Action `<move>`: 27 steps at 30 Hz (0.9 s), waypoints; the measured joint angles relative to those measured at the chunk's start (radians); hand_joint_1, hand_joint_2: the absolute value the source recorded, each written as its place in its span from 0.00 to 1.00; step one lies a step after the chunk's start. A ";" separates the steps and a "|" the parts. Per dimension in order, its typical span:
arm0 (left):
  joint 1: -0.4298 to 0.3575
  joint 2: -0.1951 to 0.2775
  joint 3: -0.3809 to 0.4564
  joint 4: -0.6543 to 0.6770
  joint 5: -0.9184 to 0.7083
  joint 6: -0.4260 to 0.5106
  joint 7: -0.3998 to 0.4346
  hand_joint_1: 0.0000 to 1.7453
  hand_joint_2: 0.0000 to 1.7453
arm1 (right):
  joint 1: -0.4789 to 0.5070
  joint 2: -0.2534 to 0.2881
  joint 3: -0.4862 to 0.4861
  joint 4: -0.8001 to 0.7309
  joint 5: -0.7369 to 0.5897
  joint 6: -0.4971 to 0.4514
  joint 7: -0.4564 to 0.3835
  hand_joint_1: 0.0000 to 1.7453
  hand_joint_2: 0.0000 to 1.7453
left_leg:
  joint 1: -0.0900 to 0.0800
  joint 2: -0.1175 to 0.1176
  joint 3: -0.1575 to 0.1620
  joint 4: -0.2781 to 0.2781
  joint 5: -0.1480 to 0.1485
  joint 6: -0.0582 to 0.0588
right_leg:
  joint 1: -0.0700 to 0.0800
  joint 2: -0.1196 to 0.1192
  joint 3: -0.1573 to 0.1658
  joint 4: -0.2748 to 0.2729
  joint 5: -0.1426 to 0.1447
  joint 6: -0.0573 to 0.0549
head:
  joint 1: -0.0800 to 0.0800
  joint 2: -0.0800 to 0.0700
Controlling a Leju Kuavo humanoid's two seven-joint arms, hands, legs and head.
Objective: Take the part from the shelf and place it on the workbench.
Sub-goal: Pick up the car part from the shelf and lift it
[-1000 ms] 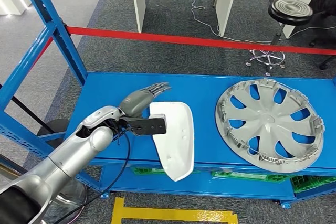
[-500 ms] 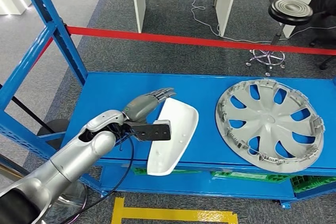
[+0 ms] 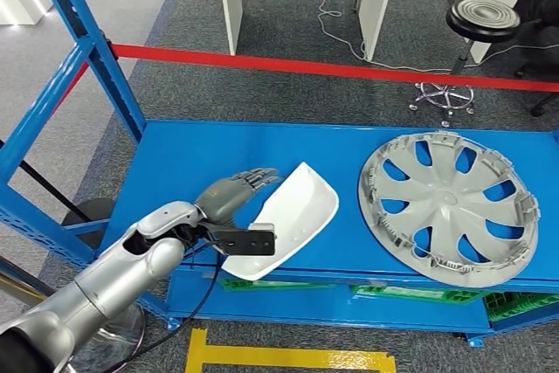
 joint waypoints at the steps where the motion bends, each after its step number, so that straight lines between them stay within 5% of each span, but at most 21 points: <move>1: 0.000 0.004 -0.005 0.000 -0.017 0.003 0.010 0.00 0.00 | 0.001 0.000 -0.001 0.000 -0.002 -0.001 -0.001 0.00 0.00 | 0.000 0.000 0.000 0.000 0.000 0.000 | 0.000 0.000 0.000 0.000 0.000 0.000 | 0.000 0.000; 14: 0.005 0.025 -0.035 -0.010 -0.060 0.031 0.036 0.00 0.00 | 0.005 0.000 -0.002 0.000 -0.009 -0.002 -0.004 0.00 0.00 | 0.000 0.000 0.000 0.000 0.000 0.000 | 0.000 0.000 0.000 0.000 0.000 0.000 | 0.000 0.000; 27: 0.108 0.076 -0.022 -0.086 -0.146 0.086 0.090 0.00 0.00 | 0.006 0.000 -0.014 0.000 -0.013 -0.003 0.001 0.00 0.00 | 0.000 0.000 0.000 0.000 0.000 0.000 | 0.000 0.000 0.000 0.000 0.000 0.000 | 0.000 0.000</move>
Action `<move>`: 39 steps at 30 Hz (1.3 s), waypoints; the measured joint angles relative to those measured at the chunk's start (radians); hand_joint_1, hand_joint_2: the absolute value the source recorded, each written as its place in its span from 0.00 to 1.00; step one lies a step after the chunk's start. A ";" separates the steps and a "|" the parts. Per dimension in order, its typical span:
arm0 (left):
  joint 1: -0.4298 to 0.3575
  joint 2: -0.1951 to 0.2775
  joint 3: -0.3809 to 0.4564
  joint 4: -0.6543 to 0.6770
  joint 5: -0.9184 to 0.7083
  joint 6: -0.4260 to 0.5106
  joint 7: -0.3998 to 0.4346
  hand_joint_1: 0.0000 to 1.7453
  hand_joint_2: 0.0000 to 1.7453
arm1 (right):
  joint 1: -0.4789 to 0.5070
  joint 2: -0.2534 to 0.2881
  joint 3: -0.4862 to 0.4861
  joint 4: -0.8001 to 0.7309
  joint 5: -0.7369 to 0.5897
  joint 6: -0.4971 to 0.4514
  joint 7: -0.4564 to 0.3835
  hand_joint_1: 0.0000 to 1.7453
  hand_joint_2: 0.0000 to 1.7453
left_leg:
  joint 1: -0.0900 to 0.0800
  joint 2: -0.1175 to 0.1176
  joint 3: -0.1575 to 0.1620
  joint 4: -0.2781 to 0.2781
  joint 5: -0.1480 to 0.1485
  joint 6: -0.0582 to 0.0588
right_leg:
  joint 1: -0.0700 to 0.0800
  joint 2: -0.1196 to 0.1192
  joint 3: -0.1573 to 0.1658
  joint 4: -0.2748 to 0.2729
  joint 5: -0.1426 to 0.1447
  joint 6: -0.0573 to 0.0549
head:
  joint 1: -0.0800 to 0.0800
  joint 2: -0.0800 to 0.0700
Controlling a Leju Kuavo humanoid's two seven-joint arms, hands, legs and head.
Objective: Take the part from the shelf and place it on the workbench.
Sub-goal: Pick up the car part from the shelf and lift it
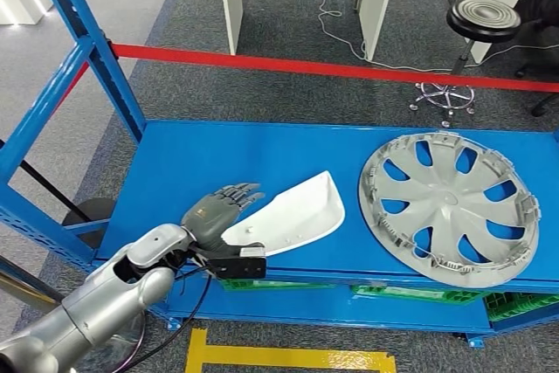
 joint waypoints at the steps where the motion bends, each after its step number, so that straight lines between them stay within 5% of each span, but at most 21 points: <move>1: 0.006 0.003 0.000 -0.003 -0.003 0.003 0.001 0.00 0.00 | 0.000 0.000 -0.001 0.000 0.000 0.000 0.000 0.00 0.00 | 0.000 0.000 0.000 0.000 0.000 0.000 | 0.000 0.000 0.000 0.000 0.000 0.000 | 0.000 0.000; 7: 0.046 0.012 0.019 -0.031 -0.015 0.026 0.002 0.00 0.00 | 0.000 0.001 -0.005 0.000 -0.008 0.000 0.007 0.00 0.00 | 0.000 0.000 0.000 0.000 0.000 0.000 | 0.000 0.000 0.000 0.000 0.000 0.000 | 0.000 0.000; 22: 0.298 0.033 0.148 -0.216 -0.013 0.181 -0.001 0.00 0.00 | 0.002 0.016 -0.027 0.000 -0.031 0.004 0.027 0.00 0.00 | 0.000 0.000 0.000 -0.001 0.000 0.000 | 0.000 0.000 0.000 0.000 -0.001 0.000 | 0.000 0.000; 30: 0.303 -0.031 0.183 -0.220 0.059 0.200 -0.068 0.00 0.00 | 0.001 0.024 -0.030 0.000 -0.012 0.001 0.024 0.00 0.00 | 0.000 0.000 0.000 0.000 0.000 0.000 | 0.000 0.000 0.000 0.000 -0.001 0.000 | 0.000 0.000; 34: 0.268 -0.074 0.182 -0.204 0.094 0.196 -0.087 0.00 1.00 | 0.001 0.027 -0.030 0.000 -0.004 0.001 0.019 0.00 0.00 | -0.001 0.000 0.000 0.000 0.000 0.000 | -0.001 0.000 0.000 0.000 -0.001 0.000 | 0.000 0.000; 39: 0.211 -0.133 0.176 -0.153 0.114 0.194 -0.095 0.00 1.00 | -0.001 0.028 -0.029 0.000 0.006 0.004 0.012 0.00 0.00 | 0.000 0.000 0.000 0.000 0.000 0.000 | -0.001 0.000 0.000 0.000 -0.001 0.000 | 0.000 0.000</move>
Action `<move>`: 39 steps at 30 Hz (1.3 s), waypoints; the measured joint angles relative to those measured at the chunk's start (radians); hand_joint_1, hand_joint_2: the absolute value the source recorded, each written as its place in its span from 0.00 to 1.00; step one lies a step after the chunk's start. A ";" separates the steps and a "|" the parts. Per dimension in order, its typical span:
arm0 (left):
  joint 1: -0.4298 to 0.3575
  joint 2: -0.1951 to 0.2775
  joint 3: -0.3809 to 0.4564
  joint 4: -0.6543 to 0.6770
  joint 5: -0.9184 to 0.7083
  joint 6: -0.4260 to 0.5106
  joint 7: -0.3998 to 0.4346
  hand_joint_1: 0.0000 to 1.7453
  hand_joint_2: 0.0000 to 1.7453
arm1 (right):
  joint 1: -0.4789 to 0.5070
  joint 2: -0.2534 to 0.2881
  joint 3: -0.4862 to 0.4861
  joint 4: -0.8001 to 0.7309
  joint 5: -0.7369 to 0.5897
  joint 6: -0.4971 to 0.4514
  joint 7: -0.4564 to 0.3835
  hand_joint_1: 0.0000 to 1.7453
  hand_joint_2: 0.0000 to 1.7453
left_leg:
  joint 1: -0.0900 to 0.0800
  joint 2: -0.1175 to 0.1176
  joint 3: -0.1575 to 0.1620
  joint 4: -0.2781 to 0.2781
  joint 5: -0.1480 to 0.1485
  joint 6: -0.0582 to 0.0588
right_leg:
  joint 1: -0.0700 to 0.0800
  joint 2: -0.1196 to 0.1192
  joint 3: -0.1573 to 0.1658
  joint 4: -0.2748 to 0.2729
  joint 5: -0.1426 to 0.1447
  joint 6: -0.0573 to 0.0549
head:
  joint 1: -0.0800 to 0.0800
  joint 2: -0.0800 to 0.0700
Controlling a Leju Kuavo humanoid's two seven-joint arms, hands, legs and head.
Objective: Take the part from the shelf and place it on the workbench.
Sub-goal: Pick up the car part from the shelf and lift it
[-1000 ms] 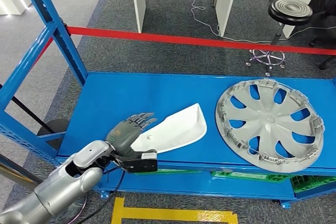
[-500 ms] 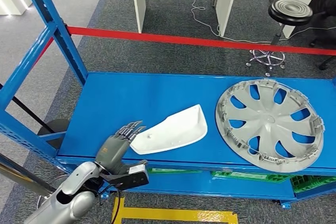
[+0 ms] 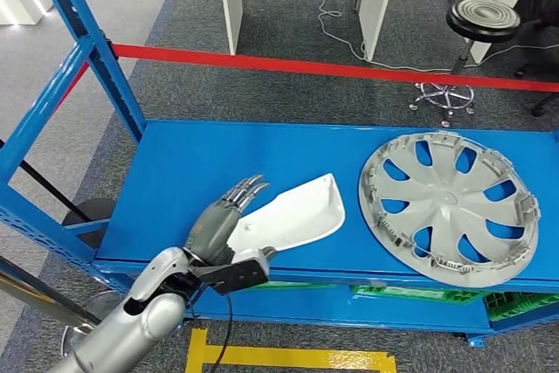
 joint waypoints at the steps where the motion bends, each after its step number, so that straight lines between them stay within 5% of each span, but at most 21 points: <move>1: -0.010 -0.012 -0.003 0.012 -0.001 0.000 0.000 0.00 1.00 | 0.000 0.000 0.000 0.000 0.001 0.000 0.000 0.00 0.00 | 0.000 0.000 0.000 0.000 0.000 0.000 | 0.000 0.000 0.000 0.000 0.000 0.000 | 0.000 0.000; 8: -0.049 -0.071 -0.029 0.078 -0.009 0.000 0.000 0.00 1.00 | -0.001 0.006 0.001 0.000 0.003 0.001 0.000 0.00 0.00 | 0.000 0.000 0.000 0.000 0.000 0.000 | 0.000 0.000 0.000 0.000 0.000 0.000 | 0.000 0.000; 20: -0.064 -0.089 -0.051 0.123 -0.005 -0.010 0.003 0.00 1.00 | -0.001 0.008 0.013 0.000 0.031 -0.004 0.005 0.00 0.00 | 0.000 0.000 0.000 0.000 0.000 0.000 | 0.000 0.000 0.000 0.000 0.000 0.000 | 0.000 0.000; 30: -0.093 -0.102 -0.088 0.176 0.046 -0.105 -0.007 0.00 1.00 | -0.004 0.008 0.027 0.000 0.040 0.007 0.019 0.00 0.00 | 0.000 0.000 0.000 0.000 0.000 0.000 | 0.000 0.000 0.000 0.000 0.000 0.000 | 0.000 0.000; 39: -0.199 -0.144 -0.130 0.291 0.115 -0.222 -0.037 0.00 1.00 | -0.024 0.008 0.048 0.000 0.071 0.035 0.045 0.00 0.00 | 0.000 0.000 0.000 0.000 0.000 0.000 | 0.000 0.000 0.000 0.000 0.001 0.000 | 0.000 0.000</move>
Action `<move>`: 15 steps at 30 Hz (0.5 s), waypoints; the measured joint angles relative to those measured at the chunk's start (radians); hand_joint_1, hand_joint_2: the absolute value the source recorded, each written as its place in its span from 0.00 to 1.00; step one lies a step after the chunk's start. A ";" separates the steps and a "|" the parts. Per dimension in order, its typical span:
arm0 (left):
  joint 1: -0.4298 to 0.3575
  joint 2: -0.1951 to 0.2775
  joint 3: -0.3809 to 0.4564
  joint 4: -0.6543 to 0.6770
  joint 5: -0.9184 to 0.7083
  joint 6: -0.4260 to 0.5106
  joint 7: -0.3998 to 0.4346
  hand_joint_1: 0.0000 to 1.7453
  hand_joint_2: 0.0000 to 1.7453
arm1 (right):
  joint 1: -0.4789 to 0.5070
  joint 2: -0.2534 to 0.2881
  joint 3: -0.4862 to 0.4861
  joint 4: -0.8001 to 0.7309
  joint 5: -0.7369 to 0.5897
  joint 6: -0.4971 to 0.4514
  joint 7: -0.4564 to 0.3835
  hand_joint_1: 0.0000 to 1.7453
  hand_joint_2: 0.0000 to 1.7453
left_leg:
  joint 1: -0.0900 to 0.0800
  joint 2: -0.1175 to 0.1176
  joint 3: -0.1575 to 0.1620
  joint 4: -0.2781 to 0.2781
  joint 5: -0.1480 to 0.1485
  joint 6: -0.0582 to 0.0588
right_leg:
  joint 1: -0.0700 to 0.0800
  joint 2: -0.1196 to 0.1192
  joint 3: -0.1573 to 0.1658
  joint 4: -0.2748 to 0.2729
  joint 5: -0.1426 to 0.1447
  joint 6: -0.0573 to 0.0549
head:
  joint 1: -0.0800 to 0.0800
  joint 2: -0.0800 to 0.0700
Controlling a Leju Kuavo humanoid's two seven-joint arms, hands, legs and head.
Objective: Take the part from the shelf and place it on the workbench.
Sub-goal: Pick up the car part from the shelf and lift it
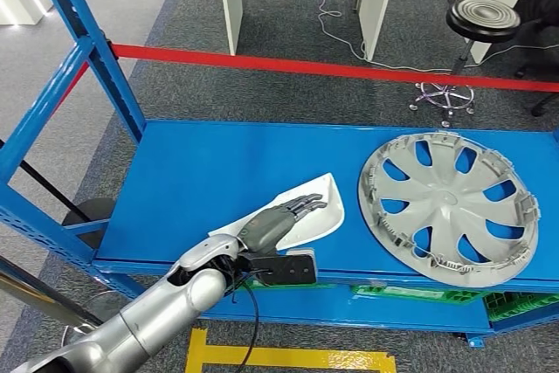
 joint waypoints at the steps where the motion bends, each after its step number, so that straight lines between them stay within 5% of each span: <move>1: -0.013 -0.007 -0.004 0.014 0.000 -0.004 0.000 0.00 1.00 | -0.002 0.000 0.001 0.000 0.001 0.000 0.001 0.00 0.00 | 0.000 0.000 0.000 0.000 0.000 0.000 | 0.000 0.000 0.000 0.000 0.000 0.000 | 0.000 0.000; 15: -0.074 -0.066 -0.053 0.120 -0.080 0.081 0.026 0.00 1.00 | -0.010 0.000 0.004 0.000 0.003 -0.003 0.002 0.00 0.00 | 0.000 0.000 0.000 0.000 0.000 0.000 | 0.000 0.000 0.000 0.000 0.000 0.000 | 0.000 0.000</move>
